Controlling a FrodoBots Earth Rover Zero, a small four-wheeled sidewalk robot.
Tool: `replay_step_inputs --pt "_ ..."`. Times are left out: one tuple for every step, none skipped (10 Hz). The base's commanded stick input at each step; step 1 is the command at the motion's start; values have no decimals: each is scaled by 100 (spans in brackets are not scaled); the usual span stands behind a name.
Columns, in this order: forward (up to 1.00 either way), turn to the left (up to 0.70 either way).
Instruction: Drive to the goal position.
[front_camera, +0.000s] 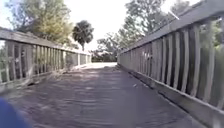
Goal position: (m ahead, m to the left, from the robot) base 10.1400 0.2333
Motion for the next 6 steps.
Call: replay_step_inputs --pt "70 0" --pt "70 0" --pt "70 0" --pt "70 0" --pt "70 0" --pt "70 0"
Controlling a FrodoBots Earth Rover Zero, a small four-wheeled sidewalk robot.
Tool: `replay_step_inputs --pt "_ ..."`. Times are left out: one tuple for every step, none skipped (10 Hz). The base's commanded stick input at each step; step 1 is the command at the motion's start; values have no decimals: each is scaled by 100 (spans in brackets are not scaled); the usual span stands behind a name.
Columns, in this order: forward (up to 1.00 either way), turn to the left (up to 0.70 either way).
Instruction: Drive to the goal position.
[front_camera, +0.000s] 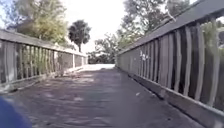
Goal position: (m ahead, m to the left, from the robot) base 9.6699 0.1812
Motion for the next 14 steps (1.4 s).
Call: replay_step_inputs --pt "70 0" --pt "70 0" --pt "70 0" --pt "70 0" --pt "70 0" --pt "70 0" --pt "70 0" --pt "70 0" --pt "70 0" --pt "70 0" --pt "70 0" --pt "70 0" --pt "70 0" --pt "70 0"
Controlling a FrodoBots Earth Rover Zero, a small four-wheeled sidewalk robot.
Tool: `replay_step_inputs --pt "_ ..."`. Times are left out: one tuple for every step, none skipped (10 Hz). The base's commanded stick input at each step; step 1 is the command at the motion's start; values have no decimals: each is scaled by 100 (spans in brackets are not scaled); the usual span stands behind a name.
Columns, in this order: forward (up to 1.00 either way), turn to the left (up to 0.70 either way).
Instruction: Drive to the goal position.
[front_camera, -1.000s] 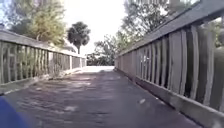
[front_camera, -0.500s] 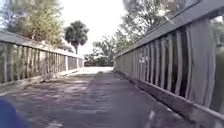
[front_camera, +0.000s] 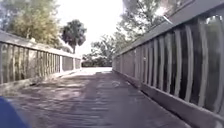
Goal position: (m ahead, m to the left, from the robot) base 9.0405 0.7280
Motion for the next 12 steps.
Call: replay_step_inputs --pt "70 0" --pt "70 0" --pt "70 14" --pt "70 35" --pt "70 35" --pt "70 35" --pt "70 35" --pt "70 18" --pt "70 0" --pt "70 0" --pt "70 0" --pt "70 0"
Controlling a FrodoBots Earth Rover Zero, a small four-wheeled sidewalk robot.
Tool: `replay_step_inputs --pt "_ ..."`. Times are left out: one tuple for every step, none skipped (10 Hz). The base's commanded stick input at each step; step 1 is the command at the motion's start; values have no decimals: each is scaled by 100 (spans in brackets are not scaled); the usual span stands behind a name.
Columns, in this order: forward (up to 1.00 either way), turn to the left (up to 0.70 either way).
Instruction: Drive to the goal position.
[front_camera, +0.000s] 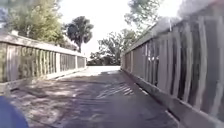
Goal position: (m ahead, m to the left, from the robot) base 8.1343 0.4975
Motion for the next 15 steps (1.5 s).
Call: replay_step_inputs --pt "70 0" --pt "70 0" --pt "70 0" --pt "70 0" --pt "70 0" --pt "70 0" --pt "70 0" --pt "70 2" --pt "70 23" --pt "70 35" --pt "70 35" --pt "70 35" --pt "70 35" --pt "70 35" --pt "70 35"
